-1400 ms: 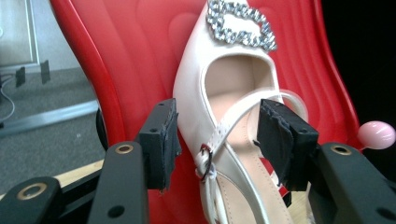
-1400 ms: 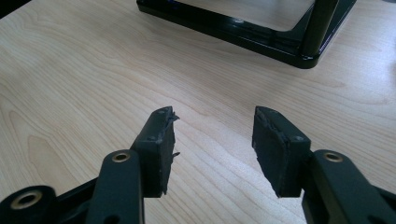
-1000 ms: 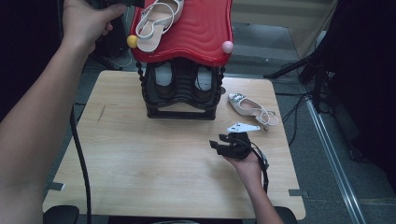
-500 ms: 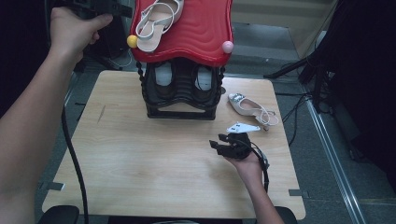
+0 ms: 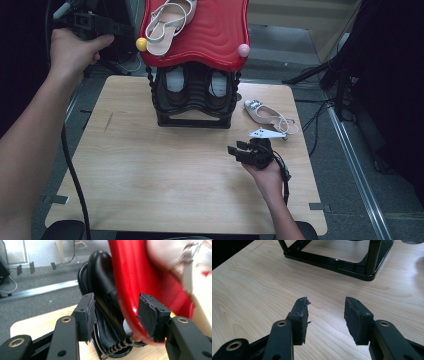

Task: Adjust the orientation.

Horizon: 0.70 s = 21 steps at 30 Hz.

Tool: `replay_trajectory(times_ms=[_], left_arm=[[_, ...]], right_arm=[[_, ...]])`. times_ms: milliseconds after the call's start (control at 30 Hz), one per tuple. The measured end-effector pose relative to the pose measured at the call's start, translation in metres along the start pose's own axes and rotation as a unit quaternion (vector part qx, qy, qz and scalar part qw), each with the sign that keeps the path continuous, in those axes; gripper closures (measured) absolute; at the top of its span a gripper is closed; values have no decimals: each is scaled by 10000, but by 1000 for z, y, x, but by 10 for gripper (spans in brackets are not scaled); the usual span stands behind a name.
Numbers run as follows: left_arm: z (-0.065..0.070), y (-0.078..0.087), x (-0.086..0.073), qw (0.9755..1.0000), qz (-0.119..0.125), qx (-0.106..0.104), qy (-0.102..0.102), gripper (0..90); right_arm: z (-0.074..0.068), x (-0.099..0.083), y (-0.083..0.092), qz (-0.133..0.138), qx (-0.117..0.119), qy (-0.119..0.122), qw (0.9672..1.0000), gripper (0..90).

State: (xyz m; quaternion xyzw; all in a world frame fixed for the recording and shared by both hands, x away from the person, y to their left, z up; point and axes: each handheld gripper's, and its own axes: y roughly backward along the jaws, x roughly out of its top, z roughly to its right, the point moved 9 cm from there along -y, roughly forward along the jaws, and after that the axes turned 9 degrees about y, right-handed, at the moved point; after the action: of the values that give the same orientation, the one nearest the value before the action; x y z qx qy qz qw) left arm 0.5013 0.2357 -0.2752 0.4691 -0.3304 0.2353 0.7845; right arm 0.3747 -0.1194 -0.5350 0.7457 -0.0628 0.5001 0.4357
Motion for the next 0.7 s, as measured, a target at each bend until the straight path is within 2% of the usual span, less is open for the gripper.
replay_trajectory(times_ms=[300, 700], left_arm=[[-9, -10, -28, 9999, -71, -68, 62, 476], [-19, -20, -56, 9998, -171, -57, 21, 471]], right_arm=[[2, 1, 2, 14, -59, 45, 10000, 663], [5, -3, 1, -66, -98, 93, 9999, 698]])
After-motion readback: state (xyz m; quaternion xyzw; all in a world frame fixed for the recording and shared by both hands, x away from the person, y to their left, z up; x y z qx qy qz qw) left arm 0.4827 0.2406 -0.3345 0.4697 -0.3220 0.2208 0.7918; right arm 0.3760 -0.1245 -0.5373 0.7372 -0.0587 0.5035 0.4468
